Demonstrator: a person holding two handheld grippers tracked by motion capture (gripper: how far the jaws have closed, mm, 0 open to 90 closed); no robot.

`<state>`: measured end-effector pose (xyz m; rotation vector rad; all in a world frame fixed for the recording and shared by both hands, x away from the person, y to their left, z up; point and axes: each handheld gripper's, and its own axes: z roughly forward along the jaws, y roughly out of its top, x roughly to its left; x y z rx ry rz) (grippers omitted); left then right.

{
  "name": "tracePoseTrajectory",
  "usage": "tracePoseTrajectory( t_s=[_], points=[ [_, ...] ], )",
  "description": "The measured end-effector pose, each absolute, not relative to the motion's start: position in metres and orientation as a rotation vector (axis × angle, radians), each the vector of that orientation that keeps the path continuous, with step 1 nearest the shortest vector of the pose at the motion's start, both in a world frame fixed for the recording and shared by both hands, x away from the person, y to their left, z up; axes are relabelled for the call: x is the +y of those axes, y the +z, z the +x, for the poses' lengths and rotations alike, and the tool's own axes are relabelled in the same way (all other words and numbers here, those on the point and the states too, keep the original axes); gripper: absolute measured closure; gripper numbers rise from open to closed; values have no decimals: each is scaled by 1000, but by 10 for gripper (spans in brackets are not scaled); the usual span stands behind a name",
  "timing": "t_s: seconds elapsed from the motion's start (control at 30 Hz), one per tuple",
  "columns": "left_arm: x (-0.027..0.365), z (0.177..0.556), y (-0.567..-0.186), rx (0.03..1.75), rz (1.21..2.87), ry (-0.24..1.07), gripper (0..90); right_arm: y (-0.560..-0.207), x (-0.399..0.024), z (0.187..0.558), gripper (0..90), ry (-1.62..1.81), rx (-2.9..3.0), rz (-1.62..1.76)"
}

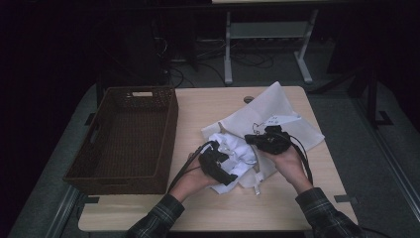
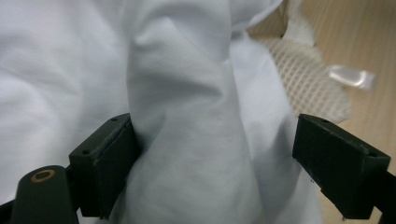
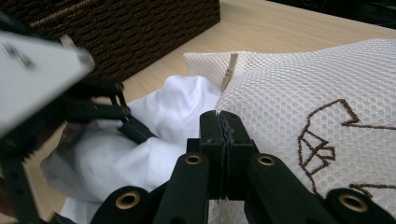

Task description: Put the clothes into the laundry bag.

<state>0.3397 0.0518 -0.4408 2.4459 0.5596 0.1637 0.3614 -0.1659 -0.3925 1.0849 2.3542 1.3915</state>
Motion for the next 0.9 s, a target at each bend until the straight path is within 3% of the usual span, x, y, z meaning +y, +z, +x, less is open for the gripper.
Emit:
tracePoseTrajectory(
  t_s=[0.17, 0.27, 0.37, 0.5, 0.67, 0.9],
  points=[
    [45, 336, -450, 504, 2511, 266, 178, -392, -160, 364, 884, 1386, 2355, 1077],
    [47, 337, -450, 491, 2526, 329, 326, -393, -159, 365, 884, 1380, 2361, 1080],
    [50, 340, -449, 521, 2502, 303, 455, -394, -159, 365, 879, 1381, 2363, 1075],
    [53, 342, -449, 537, 2489, 291, 563, -396, -158, 365, 848, 1379, 2368, 1063],
    [56, 345, -449, 547, 2472, 268, 589, -396, -164, 361, 663, 1407, 2373, 1035],
    [56, 345, -449, 551, 2472, 267, 589, -393, -193, 336, 620, 1359, 2377, 990]
  ],
)
